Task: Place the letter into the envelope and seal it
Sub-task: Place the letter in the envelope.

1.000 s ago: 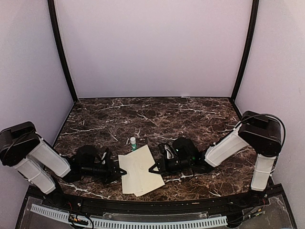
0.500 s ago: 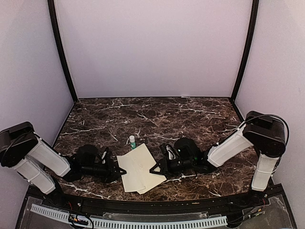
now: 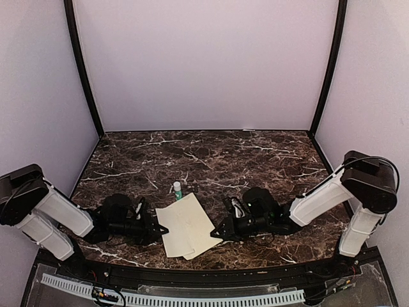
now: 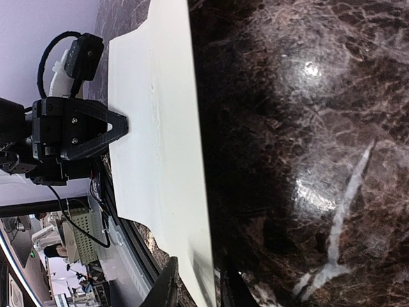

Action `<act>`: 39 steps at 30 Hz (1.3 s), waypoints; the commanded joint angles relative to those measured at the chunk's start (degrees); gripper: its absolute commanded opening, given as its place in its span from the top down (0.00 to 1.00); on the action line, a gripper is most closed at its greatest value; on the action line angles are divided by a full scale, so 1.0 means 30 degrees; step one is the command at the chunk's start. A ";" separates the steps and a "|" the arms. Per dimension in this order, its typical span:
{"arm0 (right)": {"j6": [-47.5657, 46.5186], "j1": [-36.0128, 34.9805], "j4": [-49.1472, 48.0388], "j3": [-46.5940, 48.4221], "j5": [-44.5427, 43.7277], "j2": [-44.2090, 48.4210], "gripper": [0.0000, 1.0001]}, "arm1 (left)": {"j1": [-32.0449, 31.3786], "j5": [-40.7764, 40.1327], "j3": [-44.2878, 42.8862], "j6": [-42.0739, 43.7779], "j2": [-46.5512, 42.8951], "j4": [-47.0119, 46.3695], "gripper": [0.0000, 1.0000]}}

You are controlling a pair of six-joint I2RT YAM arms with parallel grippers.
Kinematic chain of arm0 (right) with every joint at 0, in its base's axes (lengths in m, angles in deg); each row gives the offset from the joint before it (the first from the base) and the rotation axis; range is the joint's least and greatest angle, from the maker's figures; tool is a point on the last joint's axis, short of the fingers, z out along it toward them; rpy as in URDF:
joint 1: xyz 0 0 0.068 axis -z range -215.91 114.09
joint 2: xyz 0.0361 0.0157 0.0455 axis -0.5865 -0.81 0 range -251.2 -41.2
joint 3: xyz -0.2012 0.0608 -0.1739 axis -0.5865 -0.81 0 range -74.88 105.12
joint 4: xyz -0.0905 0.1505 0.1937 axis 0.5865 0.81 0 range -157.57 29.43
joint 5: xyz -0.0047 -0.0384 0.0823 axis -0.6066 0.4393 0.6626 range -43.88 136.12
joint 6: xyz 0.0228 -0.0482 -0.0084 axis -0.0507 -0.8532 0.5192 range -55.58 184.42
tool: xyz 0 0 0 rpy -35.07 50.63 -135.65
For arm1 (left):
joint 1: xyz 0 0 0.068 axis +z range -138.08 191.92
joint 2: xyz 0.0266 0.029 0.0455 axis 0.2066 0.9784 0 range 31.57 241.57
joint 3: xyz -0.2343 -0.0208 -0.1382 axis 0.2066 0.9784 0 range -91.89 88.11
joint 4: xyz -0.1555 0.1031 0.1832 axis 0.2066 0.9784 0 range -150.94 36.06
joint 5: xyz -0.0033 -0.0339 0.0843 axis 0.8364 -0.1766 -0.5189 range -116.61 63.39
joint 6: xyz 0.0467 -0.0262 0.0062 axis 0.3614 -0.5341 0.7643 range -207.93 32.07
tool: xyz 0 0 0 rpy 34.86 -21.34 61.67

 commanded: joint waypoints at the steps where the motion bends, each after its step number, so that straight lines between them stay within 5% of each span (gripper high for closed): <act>1: -0.0121 -0.0039 0.0065 -0.0324 0.0072 0.0568 0.81 | 0.0077 -0.0202 -0.0161 0.0317 -0.0405 0.0307 1.00; 9: -0.0057 -0.0117 0.0258 -0.0623 0.0204 0.0890 0.87 | 0.0069 -0.0339 -0.0074 0.0310 -0.0508 0.0368 1.00; 12: -0.0110 -0.0201 0.0373 -0.0662 0.0235 0.0956 1.00 | 0.0075 -0.0439 -0.0047 0.0352 -0.0603 0.0446 1.00; 39: 0.1468 -0.0925 -0.2055 -0.0125 0.1203 -0.0015 1.00 | -0.0891 -0.0907 -0.0717 -0.0375 0.0235 -0.0682 1.00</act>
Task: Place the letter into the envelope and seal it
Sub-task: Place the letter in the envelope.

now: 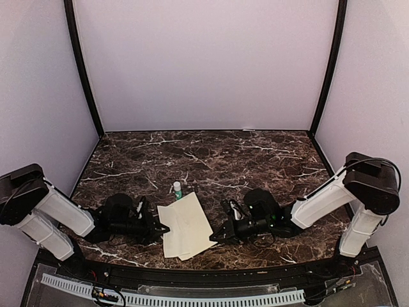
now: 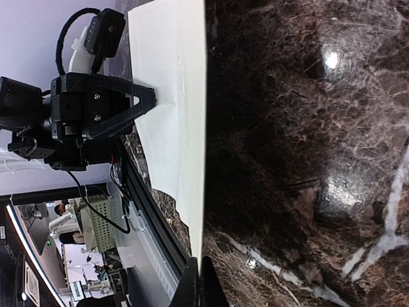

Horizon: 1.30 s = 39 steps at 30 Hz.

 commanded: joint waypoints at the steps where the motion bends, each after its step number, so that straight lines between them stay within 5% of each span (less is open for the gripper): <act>1: 0.0237 -0.0317 -0.1036 0.0338 0.0176 -0.0470 1.00 | -0.0357 -0.0047 -0.0397 -0.0314 0.0327 -0.0956 1.00; 10: 0.0121 -0.0332 -0.0474 -0.0103 -0.0581 0.0114 1.00 | -0.0354 -0.0183 -0.0374 0.0854 -0.1329 0.2269 0.97; 16: 0.0119 -0.0342 -0.0485 -0.0158 -0.0690 0.0095 1.00 | -0.0347 0.0203 -0.1326 0.2228 -0.2008 0.4901 0.78; 34: 0.0186 -0.0336 -0.0368 -0.0035 -0.1142 0.0132 1.00 | -0.1204 0.1193 -0.1406 0.1427 -0.2558 0.5586 0.77; 39: 0.0206 -0.0326 -0.0364 -0.0092 -0.1155 0.0170 1.00 | -0.1904 0.0943 -0.1160 0.0685 -0.2413 0.5087 0.84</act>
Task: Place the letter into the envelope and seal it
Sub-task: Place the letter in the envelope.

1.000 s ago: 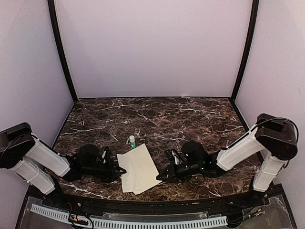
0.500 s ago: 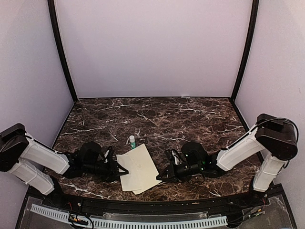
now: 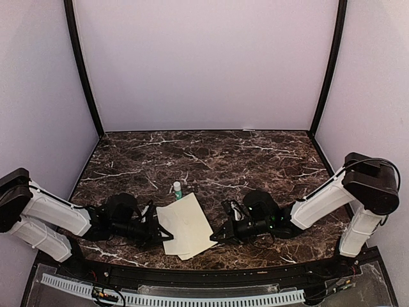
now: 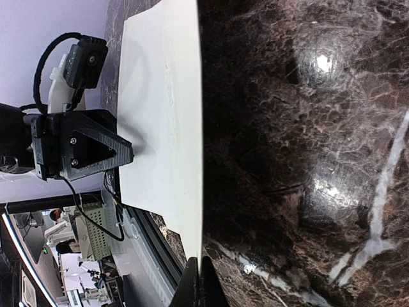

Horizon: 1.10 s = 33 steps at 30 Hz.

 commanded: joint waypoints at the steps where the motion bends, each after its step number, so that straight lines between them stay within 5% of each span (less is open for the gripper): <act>1: 0.0105 -0.0208 -0.0438 -0.0083 -0.0325 0.0372 1.00 | -0.0448 -0.0105 0.0263 -0.0643 -0.0121 -0.0237 0.87; 5: 0.0300 -0.0209 -0.0737 -0.0266 -0.0271 0.0469 1.00 | -0.0522 -0.0461 0.0685 -0.1134 -0.0340 -0.0856 1.00; 28: 0.1006 -0.0741 -0.1401 -0.0214 0.0210 -0.0310 1.00 | -0.0677 -0.0200 0.0623 -0.1442 0.2624 -0.4527 1.00; 33: -0.0078 -0.0676 0.0563 0.0108 -0.0783 0.0496 0.81 | -0.0676 -0.0187 0.0787 -0.1195 0.2548 -0.4179 1.00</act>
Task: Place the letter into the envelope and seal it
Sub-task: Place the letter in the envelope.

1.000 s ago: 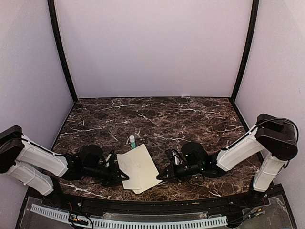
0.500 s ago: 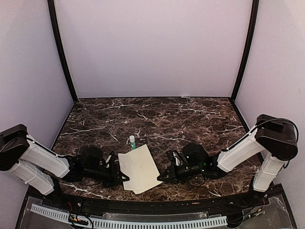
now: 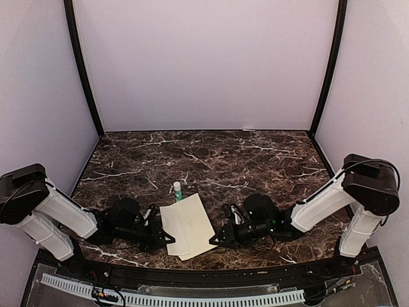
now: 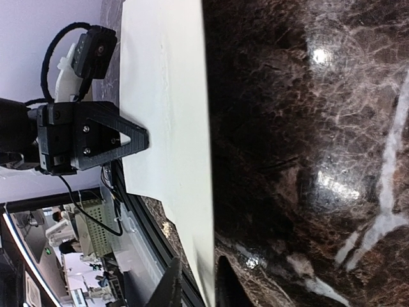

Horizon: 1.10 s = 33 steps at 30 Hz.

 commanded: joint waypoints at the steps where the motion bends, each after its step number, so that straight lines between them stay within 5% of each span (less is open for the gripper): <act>1: -0.1178 -0.0205 0.2033 0.0740 -0.1045 0.0716 0.77 | -0.0102 0.0052 0.0188 0.0354 -0.0211 -0.0199 1.00; 7: -0.4623 0.0135 0.7537 0.2657 -0.4304 0.1621 0.56 | -0.0094 0.0404 -0.0025 0.1379 -0.0618 0.1312 1.00; 11: -0.5879 0.0691 0.8296 0.3107 -0.4840 0.1732 0.46 | -0.0061 0.0908 -0.0139 0.1727 -0.0546 0.1589 1.00; 33: -0.6864 0.0180 0.8707 0.5995 -0.3651 -0.1717 0.48 | -0.0013 0.1294 -0.1160 0.2322 0.0164 0.1834 1.00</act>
